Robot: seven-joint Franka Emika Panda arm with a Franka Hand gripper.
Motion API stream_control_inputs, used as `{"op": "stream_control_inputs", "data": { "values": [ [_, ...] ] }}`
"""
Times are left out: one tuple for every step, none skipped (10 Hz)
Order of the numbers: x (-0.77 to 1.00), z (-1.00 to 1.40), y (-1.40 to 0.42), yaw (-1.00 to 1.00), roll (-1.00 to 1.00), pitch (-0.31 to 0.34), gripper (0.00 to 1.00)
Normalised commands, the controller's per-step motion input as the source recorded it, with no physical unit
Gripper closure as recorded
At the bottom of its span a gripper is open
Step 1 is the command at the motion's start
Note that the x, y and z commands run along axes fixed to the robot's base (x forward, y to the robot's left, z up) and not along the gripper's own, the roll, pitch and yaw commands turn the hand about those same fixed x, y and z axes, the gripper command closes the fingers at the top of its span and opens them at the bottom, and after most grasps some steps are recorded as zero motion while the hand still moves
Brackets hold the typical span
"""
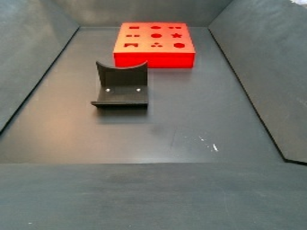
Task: Insert the arch object.
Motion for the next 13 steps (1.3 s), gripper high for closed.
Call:
{"op": "stream_control_inputs", "data": {
  "values": [
    [0.00, 0.00, -0.02, 0.00, -0.02, -0.001, 1.00],
    [0.00, -0.01, -0.03, 0.00, -0.04, -0.020, 1.00],
    [-0.03, -0.21, 0.00, 0.00, 0.00, -0.017, 1.00],
    [0.35, -0.38, 0.32, -0.01, 0.05, -0.010, 1.00],
    [0.56, -0.53, 0.61, -0.01, 0.07, -0.026, 1.00],
    [0.70, -0.56, 0.68, -0.02, 0.09, -0.017, 1.00],
    [0.67, -0.60, 0.69, 0.00, 0.10, -0.050, 1.00],
    [0.69, -0.63, 0.61, 0.00, 0.11, -0.047, 1.00],
    [0.75, -0.59, 0.33, -0.16, 0.14, -0.113, 1.00],
    [0.46, -0.45, 0.00, -0.64, 0.24, -0.139, 1.00],
    [0.32, -0.34, 0.00, -0.83, 0.19, -0.079, 1.00],
    [0.26, -0.30, 0.00, -0.89, 0.17, -0.059, 1.00],
    [0.25, -0.34, 0.00, -0.91, 0.18, -0.039, 1.00]
  ]
}}
